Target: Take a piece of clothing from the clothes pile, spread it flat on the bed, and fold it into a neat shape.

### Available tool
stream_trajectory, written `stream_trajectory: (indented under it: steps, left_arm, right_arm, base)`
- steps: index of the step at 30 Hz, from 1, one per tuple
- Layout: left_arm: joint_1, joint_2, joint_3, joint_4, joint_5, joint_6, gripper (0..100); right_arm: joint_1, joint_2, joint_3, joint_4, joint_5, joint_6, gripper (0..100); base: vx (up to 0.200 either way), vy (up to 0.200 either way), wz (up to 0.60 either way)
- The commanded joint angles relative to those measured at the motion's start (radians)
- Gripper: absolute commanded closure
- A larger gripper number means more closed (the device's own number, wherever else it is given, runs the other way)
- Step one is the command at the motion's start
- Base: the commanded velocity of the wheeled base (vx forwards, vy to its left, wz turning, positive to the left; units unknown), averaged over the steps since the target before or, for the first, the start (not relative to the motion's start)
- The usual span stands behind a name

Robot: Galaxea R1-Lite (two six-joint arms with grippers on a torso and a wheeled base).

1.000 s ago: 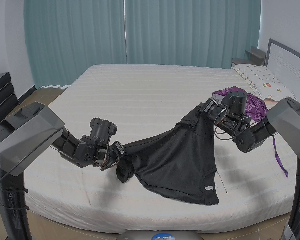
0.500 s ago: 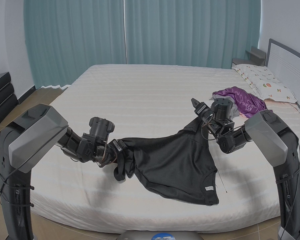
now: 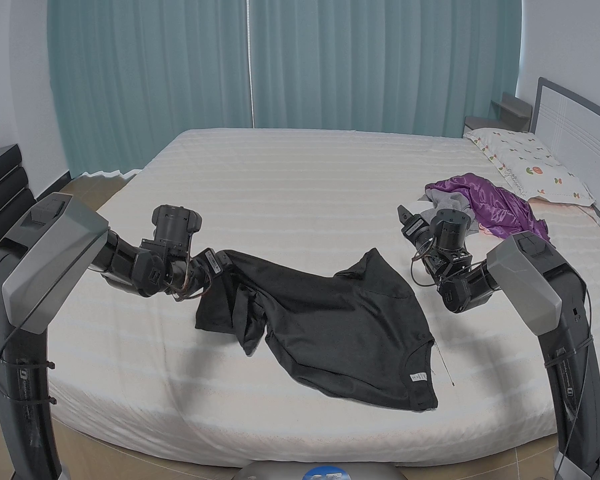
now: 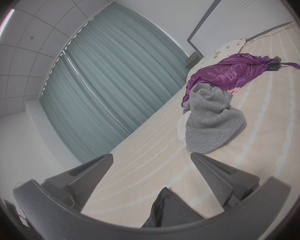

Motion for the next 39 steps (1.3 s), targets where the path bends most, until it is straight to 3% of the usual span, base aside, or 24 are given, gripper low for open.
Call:
stream_trajectory:
  steps: [1,12,19,21,22,26,35,36,39]
  left_arm:
    - [0.011,0.05,-0.1,-0.001,0.005,-0.02,0]
    - [0.01,0.218,-0.315,-0.156,0.105,0.056,0]
    - [0.007,0.318,-0.416,-0.16,0.205,0.056,0]
    - [0.007,0.327,-0.415,-0.145,0.211,0.056,0]
    - [0.008,0.323,-0.399,-0.116,0.209,0.059,0]
    - [0.008,0.301,-0.38,-0.03,0.189,0.054,0]
    - [0.017,0.258,-0.361,0.044,0.149,0.053,0]
    - [0.033,0.192,-0.292,0.064,0.076,0.048,0]
    - [0.057,0.108,-0.192,0.064,-0.028,0.046,0]
  right_arm:
    - [-0.006,0.006,0.015,-0.016,0.002,0.001,0]
    - [0.003,-0.031,0.153,-0.022,0.035,0.012,0]
    - [0.003,-0.043,0.204,-0.016,0.054,0.032,0]
    - [0.003,-0.06,0.248,-0.015,0.092,0.033,0]
    - [0.004,-0.074,0.294,-0.013,0.132,0.033,0]
    - [0.004,-0.089,0.351,-0.01,0.189,0.032,0]
    - [0.003,-0.086,0.353,0.035,0.209,0.032,0]
    - [-0.002,-0.089,0.35,0.048,0.232,0.032,0]
    - [-0.008,-0.088,0.346,0.067,0.261,0.03,0]
  base:
    - [0.0,0.0,0.0]
    - [0.0,0.0,0.0]
    - [0.0,0.0,0.0]
    - [0.0,0.0,0.0]
    - [0.0,0.0,0.0]
    - [0.0,0.0,0.0]
    - [0.0,0.0,0.0]
    - [0.0,0.0,0.0]
    - [0.0,0.0,0.0]
